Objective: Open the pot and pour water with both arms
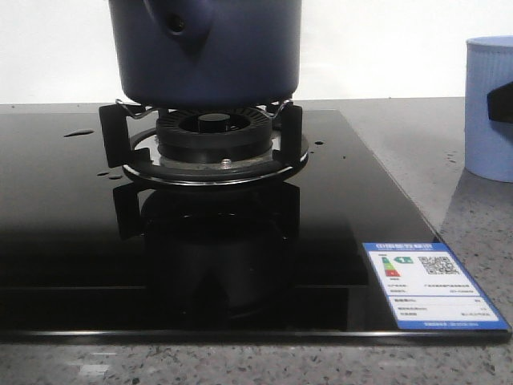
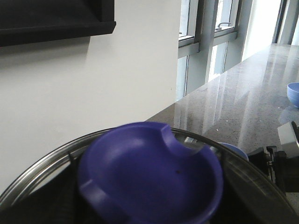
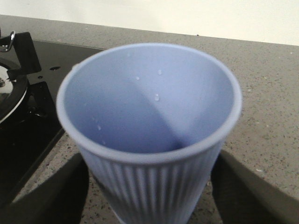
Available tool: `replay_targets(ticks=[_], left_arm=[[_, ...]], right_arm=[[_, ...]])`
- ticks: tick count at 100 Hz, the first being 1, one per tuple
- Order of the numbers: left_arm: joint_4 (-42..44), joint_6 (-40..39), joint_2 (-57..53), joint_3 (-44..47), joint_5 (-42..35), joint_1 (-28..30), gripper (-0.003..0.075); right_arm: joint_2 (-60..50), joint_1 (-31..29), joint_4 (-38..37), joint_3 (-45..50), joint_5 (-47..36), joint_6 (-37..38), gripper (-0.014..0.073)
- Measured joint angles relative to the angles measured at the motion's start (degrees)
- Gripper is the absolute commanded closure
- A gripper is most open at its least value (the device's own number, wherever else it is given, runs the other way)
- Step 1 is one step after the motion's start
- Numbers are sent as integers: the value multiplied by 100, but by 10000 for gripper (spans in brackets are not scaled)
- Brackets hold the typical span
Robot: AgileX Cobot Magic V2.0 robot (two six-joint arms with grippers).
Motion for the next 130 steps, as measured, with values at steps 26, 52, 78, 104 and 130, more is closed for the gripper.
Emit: replay_targets(ticks=[26,52,78,104,130], left_arm=[[0,91,0,0,0,0,425],[-59,378,56,0,0,-53,425],[-363,827,681,-22,-77,-459,425],[-1042,1233,1351,-22,-155,-481,425],[-1165,1456,1739,-26,-144,-481,425]], right_arm=[[-171,-18,14,0,82,0,-33],[-1405,-18,14,0,557,0,-33],[-3023,-18,14,-53,1238,0,33],[-4224,-18,18,-165,1692,0,538],[-4488,-18,27,-165,2205,0,667]])
